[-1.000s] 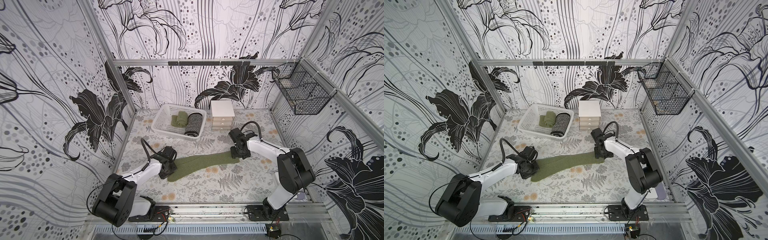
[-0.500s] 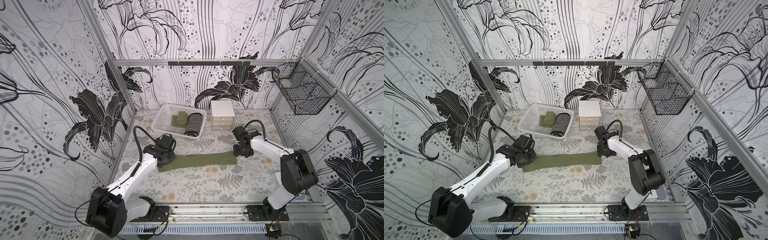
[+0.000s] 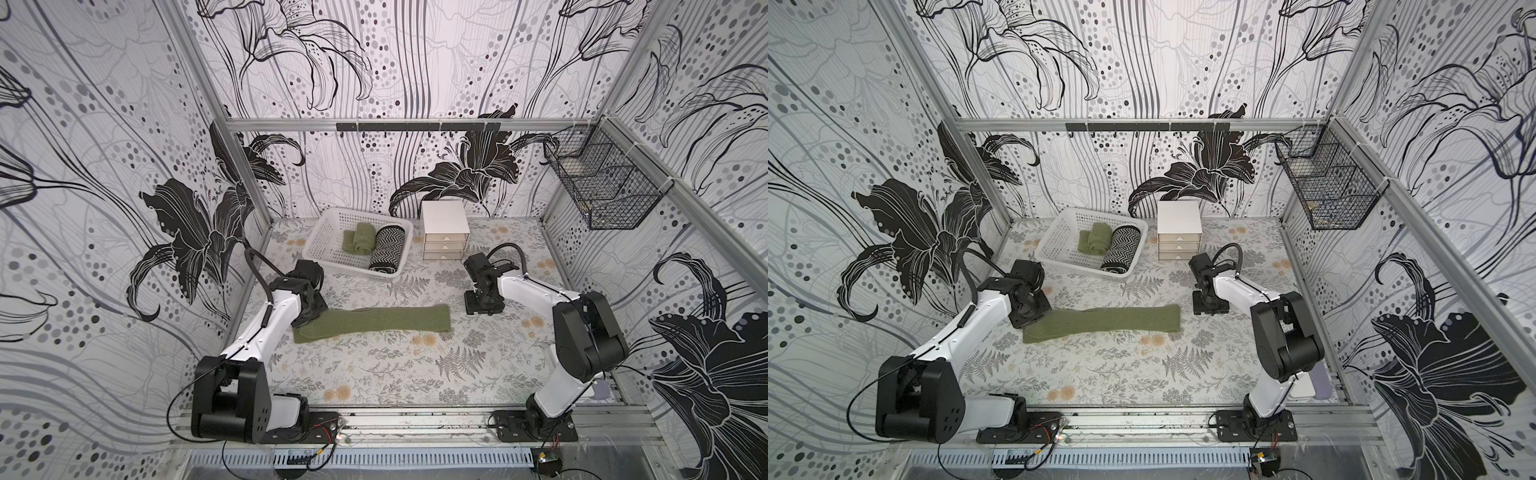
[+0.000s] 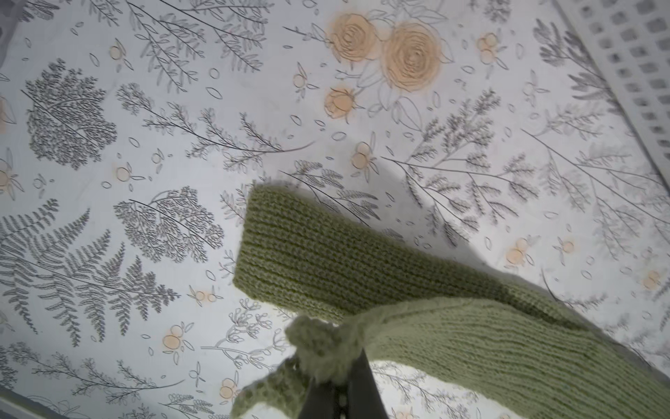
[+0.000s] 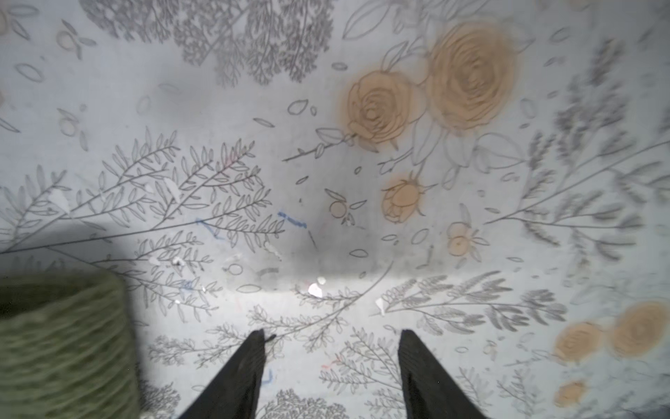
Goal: Roll up the scarf and place it into the basket
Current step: Fold the scarf at the center of the board.
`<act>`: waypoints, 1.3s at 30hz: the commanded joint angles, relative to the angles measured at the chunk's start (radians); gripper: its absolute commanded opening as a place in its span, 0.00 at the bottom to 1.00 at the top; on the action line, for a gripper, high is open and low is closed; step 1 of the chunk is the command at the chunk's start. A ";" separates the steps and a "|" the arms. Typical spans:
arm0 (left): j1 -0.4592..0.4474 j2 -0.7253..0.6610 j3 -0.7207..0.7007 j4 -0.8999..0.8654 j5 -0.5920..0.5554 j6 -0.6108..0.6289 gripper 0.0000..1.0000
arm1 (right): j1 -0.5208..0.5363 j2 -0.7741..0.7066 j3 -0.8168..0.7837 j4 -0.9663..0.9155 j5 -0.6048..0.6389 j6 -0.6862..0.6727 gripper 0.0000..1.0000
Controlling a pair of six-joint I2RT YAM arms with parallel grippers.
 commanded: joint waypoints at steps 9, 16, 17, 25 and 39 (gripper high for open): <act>0.002 0.051 0.062 0.053 0.070 0.067 0.07 | 0.014 -0.049 -0.154 0.283 -0.435 0.109 0.56; 0.003 0.025 0.102 0.022 0.066 0.073 0.07 | 0.088 -0.026 -0.145 0.320 -0.465 0.139 0.56; 0.002 0.019 0.109 0.015 0.064 0.075 0.08 | 0.100 -0.018 -0.140 0.318 -0.462 0.141 0.56; 0.004 0.000 0.143 -0.016 0.050 0.091 0.08 | 0.166 0.075 -0.071 0.250 -0.372 0.144 0.28; 0.017 -0.017 0.155 -0.008 0.085 0.124 0.08 | 0.143 -0.020 0.042 -0.156 0.104 0.015 0.00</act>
